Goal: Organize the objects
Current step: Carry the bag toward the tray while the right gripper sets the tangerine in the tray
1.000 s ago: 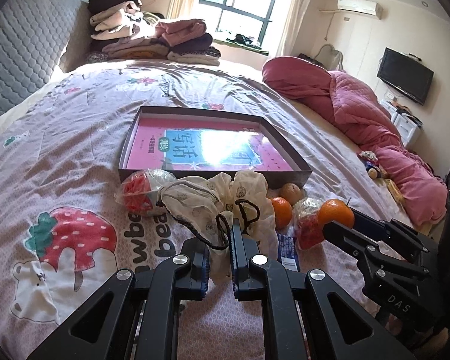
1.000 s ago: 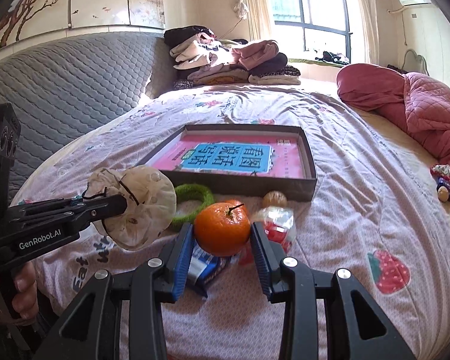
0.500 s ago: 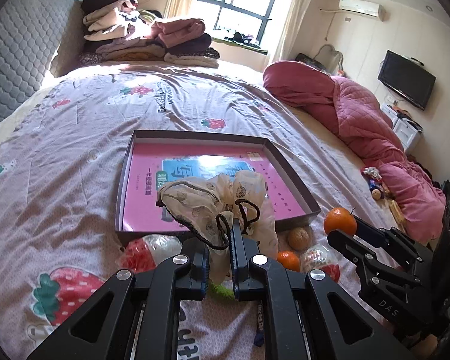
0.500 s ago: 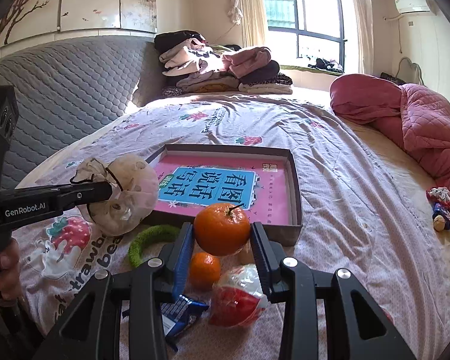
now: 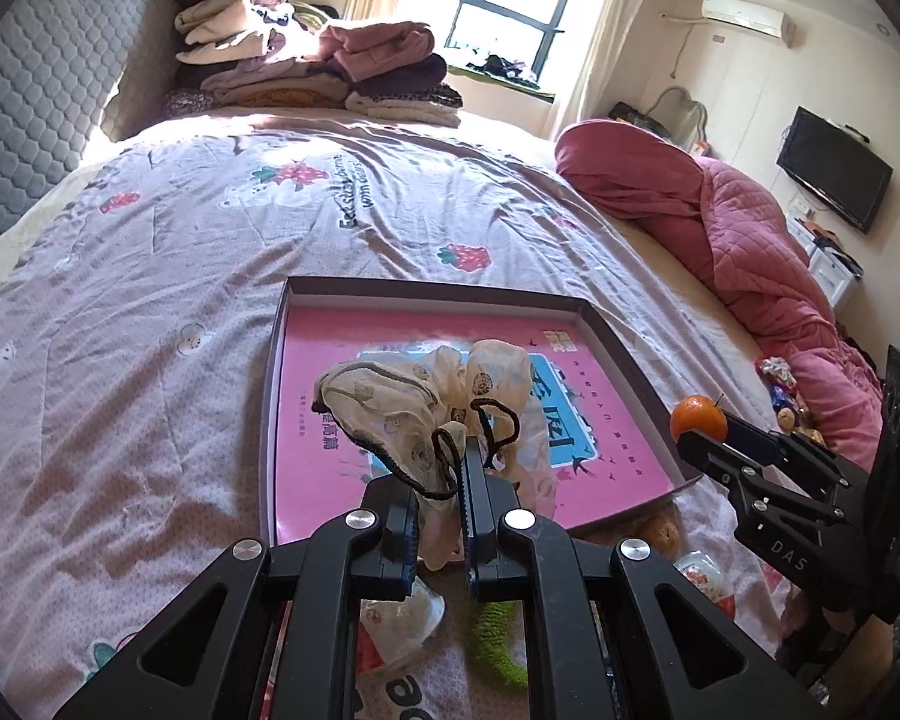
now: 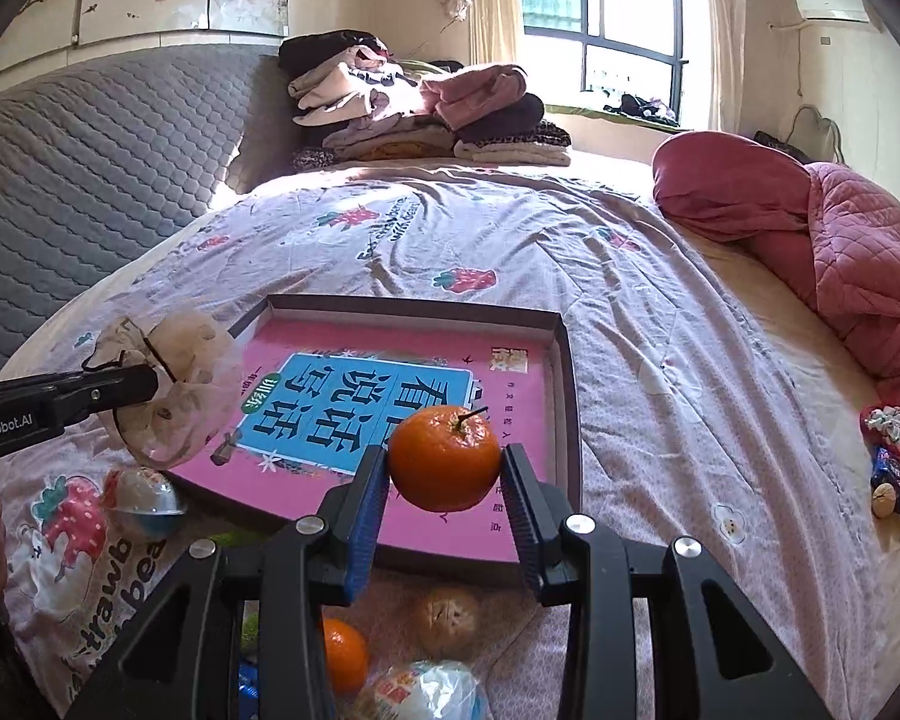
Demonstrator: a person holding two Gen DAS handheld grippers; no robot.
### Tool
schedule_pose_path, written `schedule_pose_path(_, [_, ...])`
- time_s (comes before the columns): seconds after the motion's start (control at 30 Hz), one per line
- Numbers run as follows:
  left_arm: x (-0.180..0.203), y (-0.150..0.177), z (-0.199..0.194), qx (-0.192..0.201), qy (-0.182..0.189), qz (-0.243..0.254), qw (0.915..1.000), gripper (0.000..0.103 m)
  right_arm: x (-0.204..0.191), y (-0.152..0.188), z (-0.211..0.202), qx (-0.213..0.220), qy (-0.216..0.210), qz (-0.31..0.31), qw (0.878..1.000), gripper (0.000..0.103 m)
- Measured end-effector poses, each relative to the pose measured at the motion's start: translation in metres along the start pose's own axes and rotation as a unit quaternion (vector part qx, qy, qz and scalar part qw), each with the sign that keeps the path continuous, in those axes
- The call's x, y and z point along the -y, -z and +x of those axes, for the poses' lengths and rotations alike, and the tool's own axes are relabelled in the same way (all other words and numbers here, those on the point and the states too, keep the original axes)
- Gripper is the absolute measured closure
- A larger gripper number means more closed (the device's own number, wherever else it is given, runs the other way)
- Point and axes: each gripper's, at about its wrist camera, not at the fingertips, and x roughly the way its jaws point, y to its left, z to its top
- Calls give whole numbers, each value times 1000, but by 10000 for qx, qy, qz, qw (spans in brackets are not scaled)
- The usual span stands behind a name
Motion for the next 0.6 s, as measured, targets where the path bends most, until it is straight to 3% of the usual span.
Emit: schedule_pose_path(0.6, [-16, 13, 49, -474, -194, -138, 9986, 92, 0, 5, 64, -868, 73, -170, 9960, 64])
